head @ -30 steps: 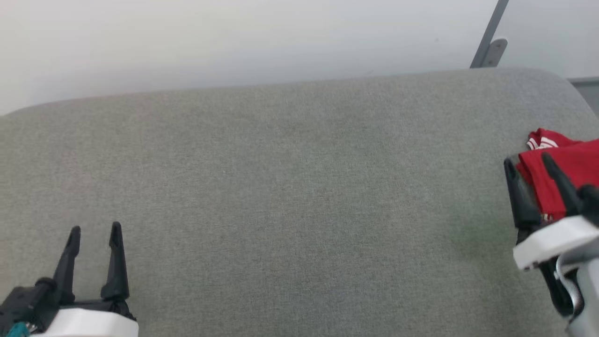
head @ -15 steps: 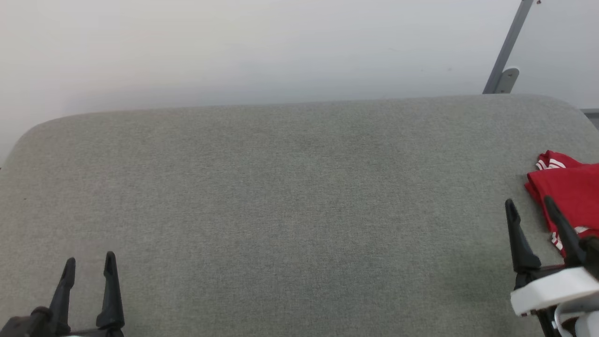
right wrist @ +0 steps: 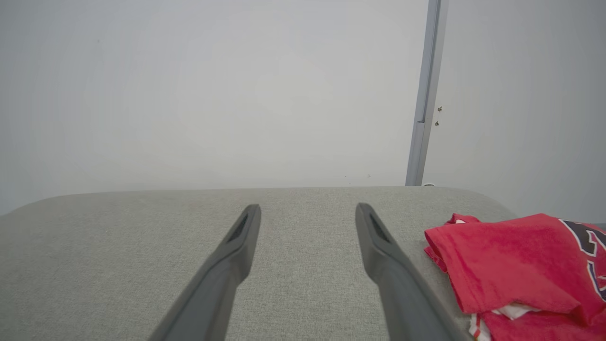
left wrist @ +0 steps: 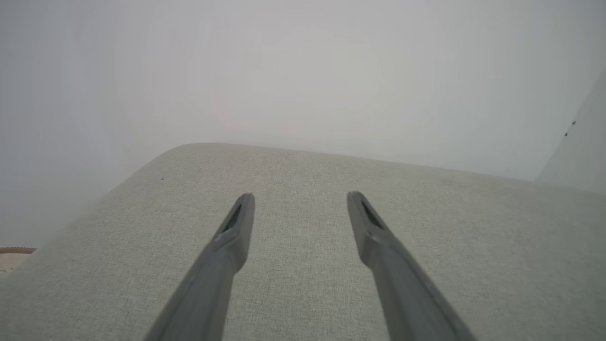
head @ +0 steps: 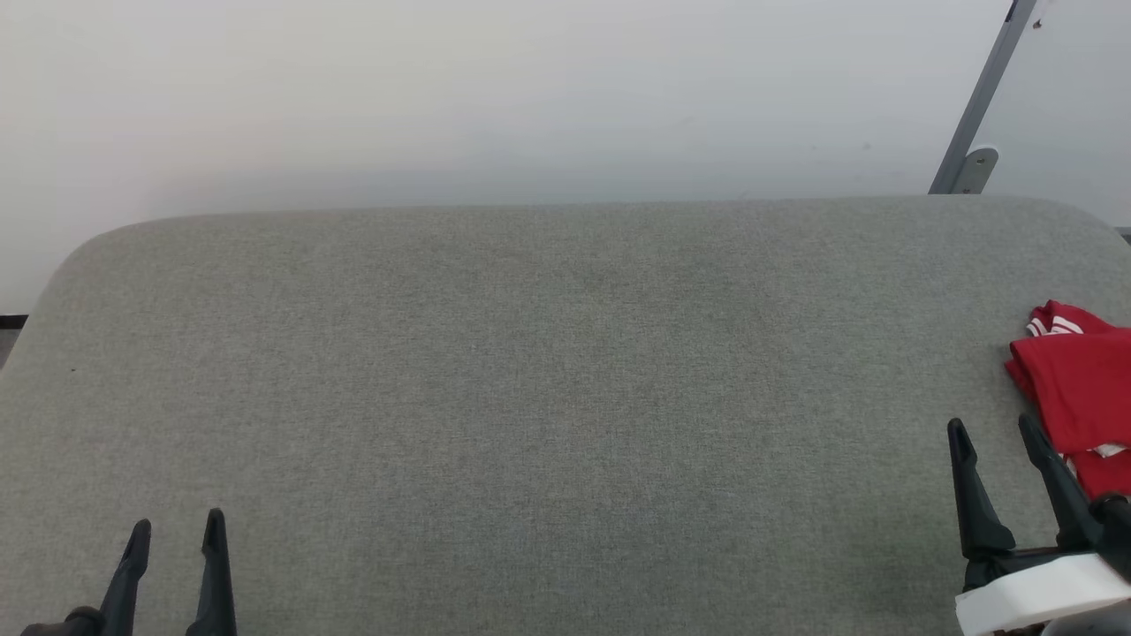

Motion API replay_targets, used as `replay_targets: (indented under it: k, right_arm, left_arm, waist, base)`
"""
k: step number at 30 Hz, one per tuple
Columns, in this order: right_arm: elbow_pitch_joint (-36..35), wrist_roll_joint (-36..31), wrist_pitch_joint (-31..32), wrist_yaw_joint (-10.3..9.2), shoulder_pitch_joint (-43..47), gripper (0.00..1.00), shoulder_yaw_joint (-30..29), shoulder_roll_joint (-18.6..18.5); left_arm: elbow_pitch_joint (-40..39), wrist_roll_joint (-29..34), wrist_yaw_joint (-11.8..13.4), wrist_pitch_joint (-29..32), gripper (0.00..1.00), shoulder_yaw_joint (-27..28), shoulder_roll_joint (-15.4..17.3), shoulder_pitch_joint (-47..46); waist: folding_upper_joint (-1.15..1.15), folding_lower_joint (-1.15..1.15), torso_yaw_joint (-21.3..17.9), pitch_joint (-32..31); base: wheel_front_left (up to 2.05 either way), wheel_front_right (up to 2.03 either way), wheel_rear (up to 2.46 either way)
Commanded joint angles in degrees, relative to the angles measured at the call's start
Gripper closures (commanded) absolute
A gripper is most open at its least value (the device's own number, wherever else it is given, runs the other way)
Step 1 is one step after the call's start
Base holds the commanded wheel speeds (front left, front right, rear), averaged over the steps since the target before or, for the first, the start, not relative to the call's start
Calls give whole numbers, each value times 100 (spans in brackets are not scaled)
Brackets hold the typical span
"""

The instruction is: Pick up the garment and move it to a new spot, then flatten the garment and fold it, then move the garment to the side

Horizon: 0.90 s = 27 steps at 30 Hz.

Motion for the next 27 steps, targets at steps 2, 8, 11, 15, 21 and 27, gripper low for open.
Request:
replay_targets:
  k: [2, 8, 11, 15, 21, 27]
  right_arm:
    - [-61, -10, -27, -2, 81, 0, 0, 35]
    - [-117, 13, -28, -2, 142, 0, 40, 81]
    - [-143, -2, -28, -2, 179, 0, 45, 114]
    - [-160, 0, -28, -2, 204, 0, 45, 140]
    - [-151, 19, -28, -2, 224, 0, 56, 145]
    - [-143, 16, -28, -2, 212, 0, 77, 136]
  left_arm:
    - [-28, 68, -16, -28, 0, -45, 20, 71]
    - [-74, 21, -16, -28, 0, -110, 48, 123]
    - [-86, -30, -16, -28, 0, -177, 79, 157]
    - [-105, -88, -16, -28, 0, -266, 122, 183]
    - [-74, -107, -16, -27, 0, -290, 110, 214]
    - [-53, -79, -17, -28, 0, -314, 106, 185]
  waist:
    - [0, 0, 14, -11]
    - [0, 0, 37, -30]
    - [0, 0, 42, -40]
    - [0, 0, 48, -49]
    - [0, 0, 53, -54]
    - [0, 0, 57, -58]
  base:
    - [0, 0, 0]
    - [0, 0, 0]
    - [0, 0, 0]
    - [0, 0, 0]
    - [0, 0, 0]
    - [0, 0, 0]
